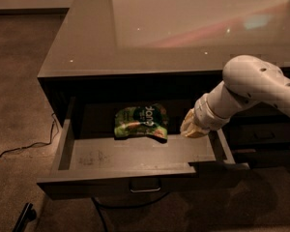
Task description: Open top drawer
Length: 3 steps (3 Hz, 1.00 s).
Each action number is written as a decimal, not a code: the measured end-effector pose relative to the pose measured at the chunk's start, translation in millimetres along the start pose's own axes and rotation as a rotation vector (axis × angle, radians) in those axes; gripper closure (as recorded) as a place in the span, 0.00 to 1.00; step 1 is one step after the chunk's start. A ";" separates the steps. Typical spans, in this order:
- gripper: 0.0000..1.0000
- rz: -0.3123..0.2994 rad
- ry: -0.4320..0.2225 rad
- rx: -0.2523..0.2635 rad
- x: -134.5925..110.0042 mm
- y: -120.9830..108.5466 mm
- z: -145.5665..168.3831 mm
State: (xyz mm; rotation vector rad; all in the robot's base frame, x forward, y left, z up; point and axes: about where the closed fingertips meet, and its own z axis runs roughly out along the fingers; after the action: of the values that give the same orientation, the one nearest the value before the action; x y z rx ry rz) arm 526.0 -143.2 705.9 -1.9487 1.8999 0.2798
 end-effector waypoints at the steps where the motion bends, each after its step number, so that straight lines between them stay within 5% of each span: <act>1: 1.00 0.007 0.022 -0.011 3.4 2.0 8.7; 3: 1.00 0.028 0.037 -0.051 13.7 14.5 27.8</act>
Offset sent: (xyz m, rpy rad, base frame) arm -0.0091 0.0011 -0.0307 -0.0405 0.0519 -0.0127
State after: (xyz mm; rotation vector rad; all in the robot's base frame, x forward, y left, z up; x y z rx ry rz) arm 516.1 -143.9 673.1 -1.9743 1.9628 0.3046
